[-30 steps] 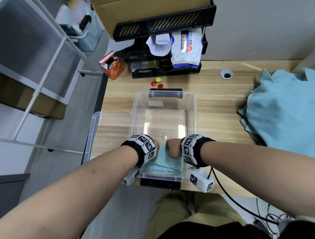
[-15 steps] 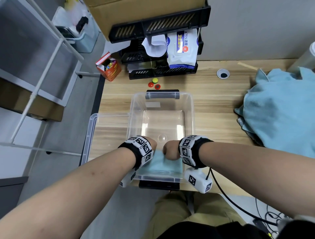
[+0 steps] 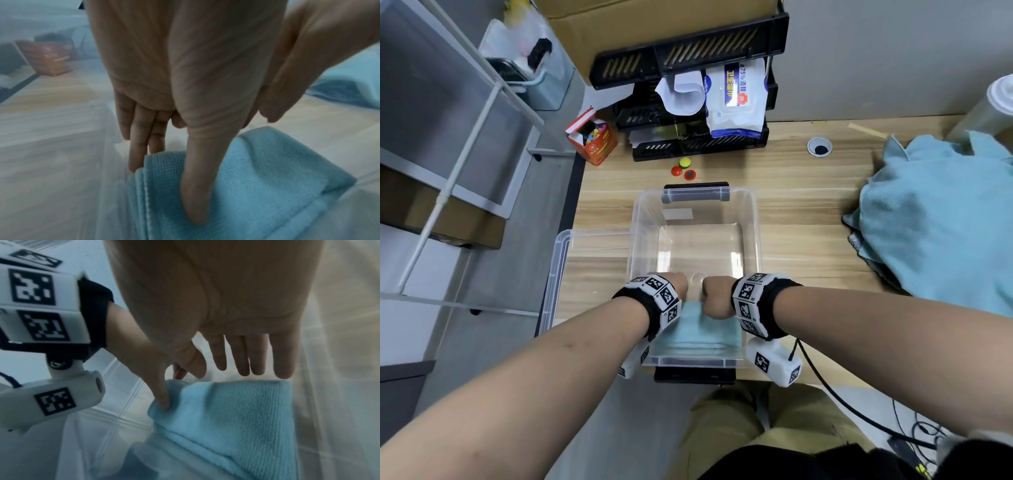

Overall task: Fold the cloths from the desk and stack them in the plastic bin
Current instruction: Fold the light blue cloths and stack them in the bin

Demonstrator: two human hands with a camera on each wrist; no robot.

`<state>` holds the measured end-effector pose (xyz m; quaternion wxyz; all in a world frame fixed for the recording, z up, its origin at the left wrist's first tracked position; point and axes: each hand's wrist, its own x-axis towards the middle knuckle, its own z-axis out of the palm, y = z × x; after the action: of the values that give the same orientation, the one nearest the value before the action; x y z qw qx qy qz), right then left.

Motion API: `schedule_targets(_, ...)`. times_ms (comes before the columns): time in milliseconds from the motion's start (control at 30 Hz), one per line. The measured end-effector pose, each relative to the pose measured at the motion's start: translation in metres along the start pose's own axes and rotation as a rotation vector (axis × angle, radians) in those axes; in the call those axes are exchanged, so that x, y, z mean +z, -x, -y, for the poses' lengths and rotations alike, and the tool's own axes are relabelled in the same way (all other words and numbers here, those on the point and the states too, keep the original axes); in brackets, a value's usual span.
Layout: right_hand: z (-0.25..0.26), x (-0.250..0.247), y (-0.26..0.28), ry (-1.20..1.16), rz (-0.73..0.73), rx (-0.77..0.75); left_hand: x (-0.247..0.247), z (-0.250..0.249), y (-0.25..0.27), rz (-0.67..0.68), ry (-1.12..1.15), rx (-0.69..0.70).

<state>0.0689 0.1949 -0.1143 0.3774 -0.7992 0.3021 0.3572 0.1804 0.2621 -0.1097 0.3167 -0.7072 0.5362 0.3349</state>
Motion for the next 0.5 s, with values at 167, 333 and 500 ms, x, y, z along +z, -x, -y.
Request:
schedule_targets(167,0.002,-0.012,0.005,-0.201,-0.121,-0.001,-0.009,-0.003,0.009,0.083,0.019,0.015)
schedule_targets(333,-0.001,-0.044,0.027,-0.436,-0.147,-0.046,-0.047,-0.002,0.019,0.095,0.02,0.053)
schedule_targets(500,-0.019,-0.085,0.073,-0.647,-0.259,-0.113,-0.105,-0.014,0.031,-0.103,-0.037,0.062)
